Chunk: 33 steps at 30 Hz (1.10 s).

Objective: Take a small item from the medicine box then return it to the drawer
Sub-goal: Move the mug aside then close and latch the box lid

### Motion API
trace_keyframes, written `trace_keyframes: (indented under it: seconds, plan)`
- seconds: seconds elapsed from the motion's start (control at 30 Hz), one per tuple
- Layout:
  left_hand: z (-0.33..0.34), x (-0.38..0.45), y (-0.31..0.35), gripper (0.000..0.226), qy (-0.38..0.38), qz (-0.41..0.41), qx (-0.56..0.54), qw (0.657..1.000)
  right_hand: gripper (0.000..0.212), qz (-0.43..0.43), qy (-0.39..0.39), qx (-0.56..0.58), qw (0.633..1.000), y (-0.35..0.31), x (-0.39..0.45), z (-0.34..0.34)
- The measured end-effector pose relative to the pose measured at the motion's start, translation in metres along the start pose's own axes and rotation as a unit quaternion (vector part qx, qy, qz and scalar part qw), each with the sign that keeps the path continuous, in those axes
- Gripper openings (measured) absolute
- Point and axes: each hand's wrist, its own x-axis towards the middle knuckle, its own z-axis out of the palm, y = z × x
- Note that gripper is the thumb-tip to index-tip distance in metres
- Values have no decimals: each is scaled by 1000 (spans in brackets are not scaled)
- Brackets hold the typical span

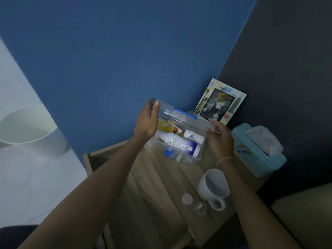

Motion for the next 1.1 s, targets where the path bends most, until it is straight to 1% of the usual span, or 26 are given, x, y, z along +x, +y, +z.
trace_keyframes:
  seconds: [0.1, 0.23, 0.33, 0.4, 0.53, 0.73, 0.87, 0.93, 1.0, 1.03, 1.1]
  plan:
    - [-2, -14, -5, 55, -15, 11, 60, 998, 37, -34, -51, -89, 994, 5, -18, -1]
    - [-5, -37, -24, 56, -43, 7, 146, 988, 44, -23, -118, -141, 983, 8, -31, 1]
    - [-4, -47, -35, 52, -68, 3, 186, 980, 44, -25, -149, -185, 971, 10, -38, 3]
    - [-3, -50, -37, 51, -84, -9, 194, 977, 44, -24, -153, -193, 969, 11, -42, 4]
    - [-3, -52, -39, 47, -72, -2, 200, 977, 43, -30, -165, -210, 963, 11, -42, 4]
    - [2, -59, -43, 47, -62, -6, 207, 976, 40, -47, -149, -230, 961, 14, -52, 7]
    - [-2, -57, -43, 50, -81, 4, 244, 966, 38, -59, -145, -256, 954, 13, -55, 7]
    - [-2, -61, -44, 56, -98, 26, 294, 950, 36, -81, -132, -288, 945, 9, -52, 5]
    - [-2, -67, -50, 67, -107, 81, 365, 921, 36, -118, -120, -323, 931, 3, -41, 3]
    - [-2, -71, -53, 72, -113, 115, 395, 904, 39, -127, -133, -330, 926, 1, -36, 4]
    - [-3, -77, -60, 81, -131, 189, 442, 867, 55, -108, -202, -328, 917, -1, -28, 7]
